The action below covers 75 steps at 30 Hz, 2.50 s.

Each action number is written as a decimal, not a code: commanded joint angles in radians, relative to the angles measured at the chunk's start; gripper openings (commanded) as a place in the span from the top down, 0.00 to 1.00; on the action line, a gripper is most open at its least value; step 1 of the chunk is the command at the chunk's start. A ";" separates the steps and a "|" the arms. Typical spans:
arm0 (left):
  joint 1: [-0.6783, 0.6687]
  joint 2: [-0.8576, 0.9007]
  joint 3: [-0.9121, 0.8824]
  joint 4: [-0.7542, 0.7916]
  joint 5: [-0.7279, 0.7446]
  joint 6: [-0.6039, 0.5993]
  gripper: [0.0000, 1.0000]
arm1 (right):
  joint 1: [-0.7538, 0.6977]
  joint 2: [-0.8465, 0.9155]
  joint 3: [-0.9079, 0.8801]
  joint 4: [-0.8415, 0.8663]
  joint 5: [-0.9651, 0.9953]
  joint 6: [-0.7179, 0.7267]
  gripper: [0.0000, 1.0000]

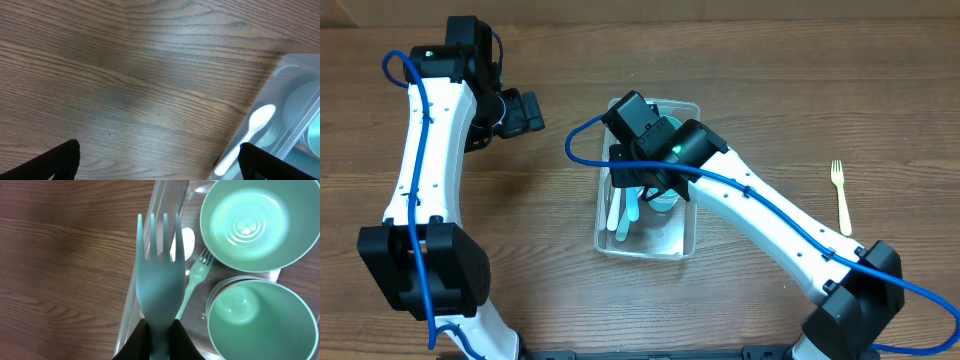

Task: Pack container
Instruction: 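Carry the light-blue fork into the container and lay it down, then open the right gripper and move it to the yellow fork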

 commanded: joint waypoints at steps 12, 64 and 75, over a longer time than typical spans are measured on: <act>0.001 0.001 0.026 -0.002 0.000 0.019 0.00 | -0.005 -0.001 0.011 -0.007 0.031 -0.015 0.48; 0.001 0.001 0.026 -0.002 0.001 0.019 0.00 | -1.207 -0.005 -0.375 -0.004 -0.051 -0.917 0.07; 0.001 0.001 0.026 -0.002 0.001 0.019 0.00 | -1.125 -0.002 -0.543 0.199 0.010 -0.901 0.08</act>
